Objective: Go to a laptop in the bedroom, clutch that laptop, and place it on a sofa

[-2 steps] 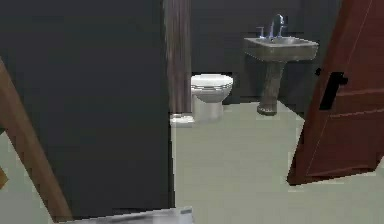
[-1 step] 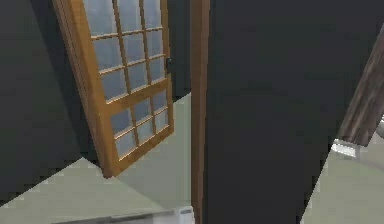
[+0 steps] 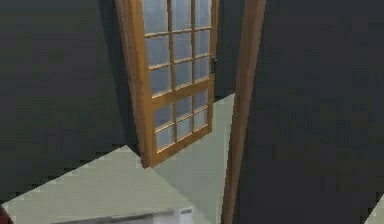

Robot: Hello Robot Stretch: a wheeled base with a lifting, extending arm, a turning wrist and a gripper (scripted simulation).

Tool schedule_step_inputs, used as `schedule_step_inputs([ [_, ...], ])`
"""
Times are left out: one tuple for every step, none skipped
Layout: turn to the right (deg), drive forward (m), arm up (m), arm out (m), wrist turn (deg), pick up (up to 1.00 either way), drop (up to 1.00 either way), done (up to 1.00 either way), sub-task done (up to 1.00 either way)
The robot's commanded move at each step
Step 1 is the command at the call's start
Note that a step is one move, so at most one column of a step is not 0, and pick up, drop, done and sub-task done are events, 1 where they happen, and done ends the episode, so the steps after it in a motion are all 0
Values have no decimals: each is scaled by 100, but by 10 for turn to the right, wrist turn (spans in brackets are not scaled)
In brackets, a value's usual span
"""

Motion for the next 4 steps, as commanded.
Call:
schedule_step_inputs([
  [0,15,0,0,0,0,0,0,0],
  [450,0,0,0,0,0,0,0,0],
  [450,0,0,0,0,0,0,0,0],
  [240,0,0,0,0,0,0,0,0],
])
